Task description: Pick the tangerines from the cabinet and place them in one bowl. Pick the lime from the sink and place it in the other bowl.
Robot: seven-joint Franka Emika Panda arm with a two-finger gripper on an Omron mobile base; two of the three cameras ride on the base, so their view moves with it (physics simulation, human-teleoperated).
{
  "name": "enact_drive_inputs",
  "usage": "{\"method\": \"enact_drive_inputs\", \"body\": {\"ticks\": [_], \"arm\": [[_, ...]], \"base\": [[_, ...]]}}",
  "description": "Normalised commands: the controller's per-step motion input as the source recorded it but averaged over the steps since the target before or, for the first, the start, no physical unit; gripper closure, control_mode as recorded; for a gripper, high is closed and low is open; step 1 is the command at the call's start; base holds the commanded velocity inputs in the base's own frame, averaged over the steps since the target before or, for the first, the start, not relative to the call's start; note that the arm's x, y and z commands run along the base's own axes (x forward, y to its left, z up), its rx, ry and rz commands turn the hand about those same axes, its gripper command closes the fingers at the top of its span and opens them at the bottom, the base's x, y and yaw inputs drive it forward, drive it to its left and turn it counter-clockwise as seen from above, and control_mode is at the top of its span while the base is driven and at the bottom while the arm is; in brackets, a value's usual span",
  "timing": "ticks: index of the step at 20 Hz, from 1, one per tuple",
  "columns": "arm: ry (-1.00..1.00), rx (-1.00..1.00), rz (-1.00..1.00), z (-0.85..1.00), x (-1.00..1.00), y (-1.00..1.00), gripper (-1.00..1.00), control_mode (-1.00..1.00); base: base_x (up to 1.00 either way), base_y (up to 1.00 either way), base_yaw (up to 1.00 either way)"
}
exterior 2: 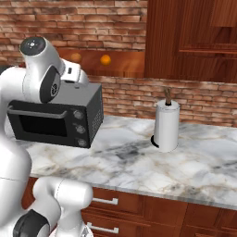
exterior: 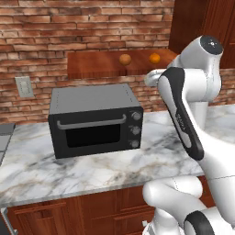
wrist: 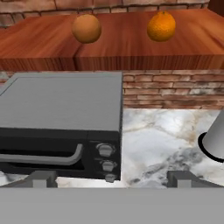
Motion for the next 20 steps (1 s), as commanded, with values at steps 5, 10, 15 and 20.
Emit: {"method": "enact_drive_inputs", "body": {"ticks": [5,10,15,20], "arm": [[0.00,0.00,-0.06,0.19,0.19,0.16,-1.00,-1.00],[0.00,0.00,-0.08,0.22,0.27,0.15,-1.00,-1.00],[0.00,0.00,-0.11,0.17,0.34,0.17,-1.00,-1.00],[0.02,0.00,-0.13,0.09,0.43,0.17,-1.00,-1.00]], "base": [[0.00,0.00,0.00],[0.00,0.00,0.00],[0.00,0.00,0.00],[0.00,0.00,0.00]]}}
